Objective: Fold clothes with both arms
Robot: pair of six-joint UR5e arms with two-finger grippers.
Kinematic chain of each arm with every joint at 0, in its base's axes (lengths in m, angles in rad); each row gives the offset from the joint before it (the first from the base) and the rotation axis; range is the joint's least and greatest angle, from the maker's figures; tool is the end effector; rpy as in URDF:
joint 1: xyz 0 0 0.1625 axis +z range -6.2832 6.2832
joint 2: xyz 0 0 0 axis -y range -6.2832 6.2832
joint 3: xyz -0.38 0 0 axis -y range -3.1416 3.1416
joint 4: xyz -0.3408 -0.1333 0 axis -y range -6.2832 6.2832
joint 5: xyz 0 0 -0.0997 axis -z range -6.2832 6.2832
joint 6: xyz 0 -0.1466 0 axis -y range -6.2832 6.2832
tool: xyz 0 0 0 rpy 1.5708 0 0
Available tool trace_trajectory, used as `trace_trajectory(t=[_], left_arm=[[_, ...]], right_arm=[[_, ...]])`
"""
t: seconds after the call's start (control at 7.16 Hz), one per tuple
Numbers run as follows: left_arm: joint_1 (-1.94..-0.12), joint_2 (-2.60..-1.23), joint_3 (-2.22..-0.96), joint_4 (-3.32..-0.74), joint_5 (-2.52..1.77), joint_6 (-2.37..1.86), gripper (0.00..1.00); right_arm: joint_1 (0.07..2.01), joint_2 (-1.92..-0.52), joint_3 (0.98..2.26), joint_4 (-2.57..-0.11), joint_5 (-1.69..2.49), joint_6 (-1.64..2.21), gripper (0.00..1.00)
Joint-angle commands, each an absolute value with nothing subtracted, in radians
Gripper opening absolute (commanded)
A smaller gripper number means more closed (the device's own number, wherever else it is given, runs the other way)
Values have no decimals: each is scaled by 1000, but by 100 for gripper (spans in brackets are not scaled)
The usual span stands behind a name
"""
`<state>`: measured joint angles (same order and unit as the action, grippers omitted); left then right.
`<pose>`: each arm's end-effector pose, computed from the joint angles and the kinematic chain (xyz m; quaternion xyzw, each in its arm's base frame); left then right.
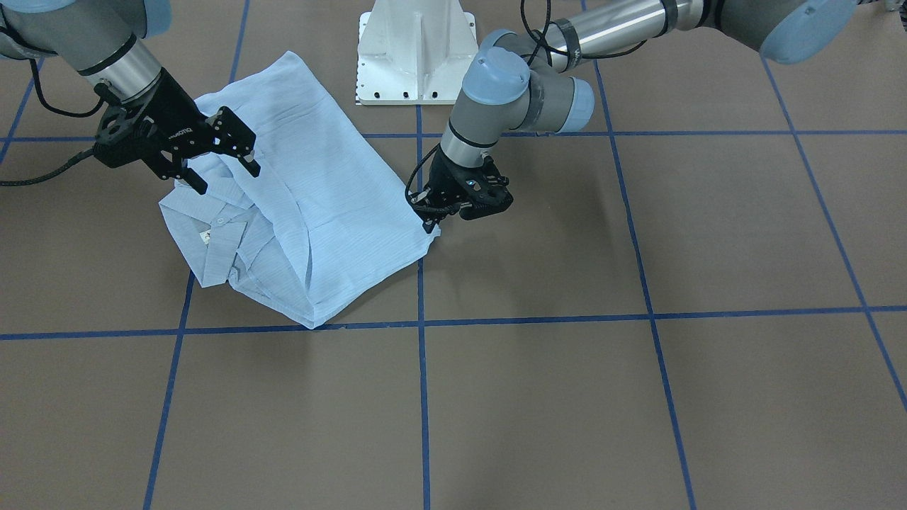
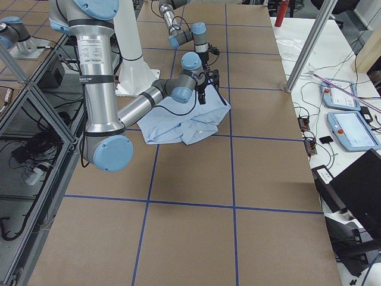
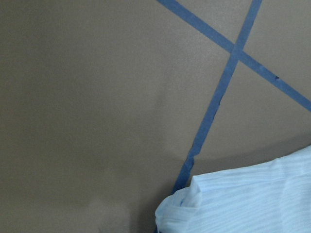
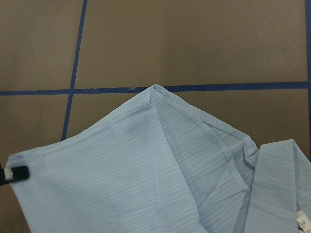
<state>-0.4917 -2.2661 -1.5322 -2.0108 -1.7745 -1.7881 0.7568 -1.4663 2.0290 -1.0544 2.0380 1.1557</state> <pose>0.5563 -0.4155 0.2231 -0.0150 0.5256 -0.2450 0.8146 -0.3103 -0.3856 0.3325 0.1109 -0.5262 0.0247 0.8427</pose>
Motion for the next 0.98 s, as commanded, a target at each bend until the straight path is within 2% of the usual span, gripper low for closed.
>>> trace_trajectory(t=[0.0, 0.28, 0.42, 0.56, 0.84], left_arm=[[-595, -2261, -1508, -1983, -1773, -1741, 0], [-676, -2284, -1425, -2002, -1766, -1666, 0], [-714, -2366, -1291, -2050, -1743, -1660, 0], [-725, -2450, -1093, -2175, -1683, -1652, 0], [-750, -2506, -913, -2363, -1657, -1615, 0]], right_arm=[[785, -1456, 1997, -1055, 2049, 1141, 100], [795, -1421, 1985, -1071, 2059, 1146, 100], [798, -1384, 1986, -1106, 2071, 1146, 100], [798, -1361, 1990, -1126, 2089, 1155, 100], [798, -1351, 1988, -1129, 2089, 1160, 100]])
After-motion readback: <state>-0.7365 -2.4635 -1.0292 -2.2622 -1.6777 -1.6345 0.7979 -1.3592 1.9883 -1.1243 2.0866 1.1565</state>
